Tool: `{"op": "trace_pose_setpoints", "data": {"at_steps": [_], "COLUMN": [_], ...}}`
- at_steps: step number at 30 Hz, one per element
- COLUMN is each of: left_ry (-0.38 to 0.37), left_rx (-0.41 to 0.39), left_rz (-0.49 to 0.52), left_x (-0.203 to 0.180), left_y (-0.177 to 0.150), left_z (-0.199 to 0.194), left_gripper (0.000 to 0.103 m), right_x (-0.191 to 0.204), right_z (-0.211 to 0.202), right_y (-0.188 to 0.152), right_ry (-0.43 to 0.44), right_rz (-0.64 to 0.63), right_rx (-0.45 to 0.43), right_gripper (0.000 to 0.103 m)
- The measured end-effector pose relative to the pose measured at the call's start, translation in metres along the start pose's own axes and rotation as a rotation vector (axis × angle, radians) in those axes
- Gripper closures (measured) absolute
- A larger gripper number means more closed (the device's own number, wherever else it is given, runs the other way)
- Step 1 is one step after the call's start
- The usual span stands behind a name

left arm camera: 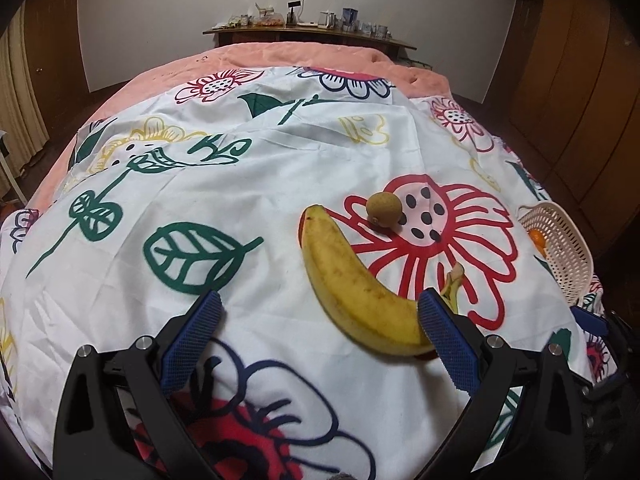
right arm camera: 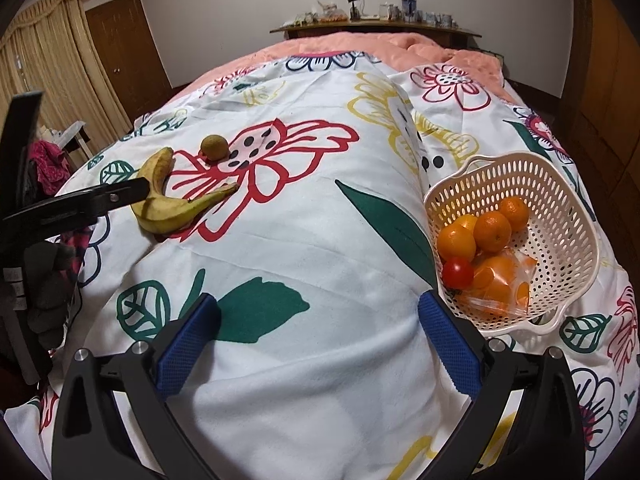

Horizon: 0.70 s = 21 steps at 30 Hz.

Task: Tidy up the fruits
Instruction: 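Move both open grippers back toward the banana and kiwi, then close the right gripper on the yellow banana and lift it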

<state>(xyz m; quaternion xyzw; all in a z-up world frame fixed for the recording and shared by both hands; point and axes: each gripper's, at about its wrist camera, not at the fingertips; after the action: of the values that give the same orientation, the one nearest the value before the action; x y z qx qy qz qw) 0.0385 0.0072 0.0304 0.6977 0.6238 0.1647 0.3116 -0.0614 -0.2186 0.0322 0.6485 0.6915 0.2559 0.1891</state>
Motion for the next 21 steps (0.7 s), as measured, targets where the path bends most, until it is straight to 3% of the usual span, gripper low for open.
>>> {"op": "trace_pose_setpoints", "data": {"at_steps": [9, 12, 17, 19, 21], "left_ry": [-0.025, -0.007, -0.002, 0.003, 0.006], "left_rx": [-0.073, -0.096, -0.124, -0.132, -0.139], "left_rz": [-0.02, -0.02, -0.045, -0.051, -0.06], "left_x": [0.023, 0.033, 0.051, 0.057, 0.062], "left_y": [-0.005, -0.005, -0.002, -0.002, -0.001], "left_z": [-0.03, -0.037, -0.046, -0.048, -0.051], "left_gripper": [0.003, 0.003, 0.003, 0.003, 0.003], "right_x": [0.005, 0.023, 0.073, 0.096, 0.116], "right_z": [0.008, -0.005, -0.012, -0.006, 0.005], "right_y": [0.024, 0.036, 0.066, 0.074, 0.08], "right_ry": [0.004, 0.014, 0.118, 0.166, 0.21], "right_rz": [-0.056, -0.111, -0.207, -0.268, -0.325], "right_rx": [0.177, 0.105, 0.005, -0.002, 0.011], "right_gripper": [0.007, 0.008, 0.011, 0.016, 0.027]}}
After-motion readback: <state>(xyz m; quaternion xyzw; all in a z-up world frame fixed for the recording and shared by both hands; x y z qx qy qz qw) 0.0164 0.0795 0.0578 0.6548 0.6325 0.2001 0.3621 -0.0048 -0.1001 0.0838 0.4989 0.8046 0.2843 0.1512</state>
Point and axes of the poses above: each gripper's, at about its wrist camera, not at the fingertips, and z roughly the way its jaws point, x to its left, y to its top, and after that the axes turned 4 degrees about -y, right-handed
